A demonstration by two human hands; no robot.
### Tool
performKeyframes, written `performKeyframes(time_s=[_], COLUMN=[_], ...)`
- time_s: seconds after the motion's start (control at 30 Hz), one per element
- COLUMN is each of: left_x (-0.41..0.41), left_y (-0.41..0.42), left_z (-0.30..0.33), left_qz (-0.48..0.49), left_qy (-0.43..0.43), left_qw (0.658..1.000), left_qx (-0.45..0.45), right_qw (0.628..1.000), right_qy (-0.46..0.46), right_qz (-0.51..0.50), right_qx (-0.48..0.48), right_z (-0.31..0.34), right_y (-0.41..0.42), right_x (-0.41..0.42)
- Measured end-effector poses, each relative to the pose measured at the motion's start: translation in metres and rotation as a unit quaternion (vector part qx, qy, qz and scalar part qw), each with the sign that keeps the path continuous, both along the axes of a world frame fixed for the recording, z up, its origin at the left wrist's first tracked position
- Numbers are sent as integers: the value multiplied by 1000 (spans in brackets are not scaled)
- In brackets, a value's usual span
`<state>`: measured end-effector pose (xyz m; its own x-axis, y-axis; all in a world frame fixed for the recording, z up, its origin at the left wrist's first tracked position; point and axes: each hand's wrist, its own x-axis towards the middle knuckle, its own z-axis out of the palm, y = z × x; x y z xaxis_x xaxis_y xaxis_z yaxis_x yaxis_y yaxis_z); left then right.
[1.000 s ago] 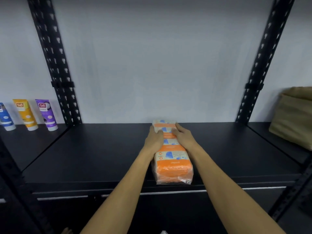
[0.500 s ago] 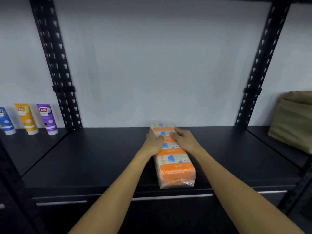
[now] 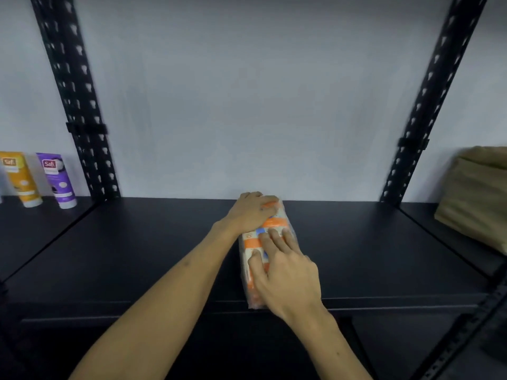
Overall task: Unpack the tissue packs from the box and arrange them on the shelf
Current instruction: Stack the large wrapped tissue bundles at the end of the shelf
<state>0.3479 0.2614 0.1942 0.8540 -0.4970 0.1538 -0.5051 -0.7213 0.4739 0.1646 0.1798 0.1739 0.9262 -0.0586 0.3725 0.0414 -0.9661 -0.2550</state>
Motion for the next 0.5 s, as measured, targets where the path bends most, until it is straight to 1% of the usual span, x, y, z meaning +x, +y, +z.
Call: performKeyframes(time_s=[0.13,0.2,0.27,0.3,0.33,0.37,0.4,0.43,0.47,0.5], left_x=[-7,-8,-12,-15,-19,-22,-27,-30,-33,-33], left_y=[-3,1,8,12,17,23,31,40,51,63], left_z=[0,2,5,6,6,4,1,-4,-11,-19], left_qz=[2,-7,-11,1,21,47,72,95,113,131], left_qy=[-24,10,72,95,103,92,66,42,18,1], left_qw=[999,998,986,974,957,942,935,936,944,957], left_qx=[-21,-61,-148,-208,-269,-318,-342,-336,-310,-259], right_qw=[999,998,998,999,999,1000,999,996,993,992], right_qy=[-50,-65,-56,-45,-31,-6,18,32,36,29], right_qz=[-6,-9,-12,-6,4,15,21,25,23,21], right_qx=[0,-2,-9,-11,-6,13,42,77,108,119], right_z=[-8,-9,-7,-3,0,7,16,26,36,44], right_y=[3,1,0,0,-1,-4,-6,-8,-9,-8], right_x=[5,5,2,-1,-2,-4,-6,-7,-8,-6])
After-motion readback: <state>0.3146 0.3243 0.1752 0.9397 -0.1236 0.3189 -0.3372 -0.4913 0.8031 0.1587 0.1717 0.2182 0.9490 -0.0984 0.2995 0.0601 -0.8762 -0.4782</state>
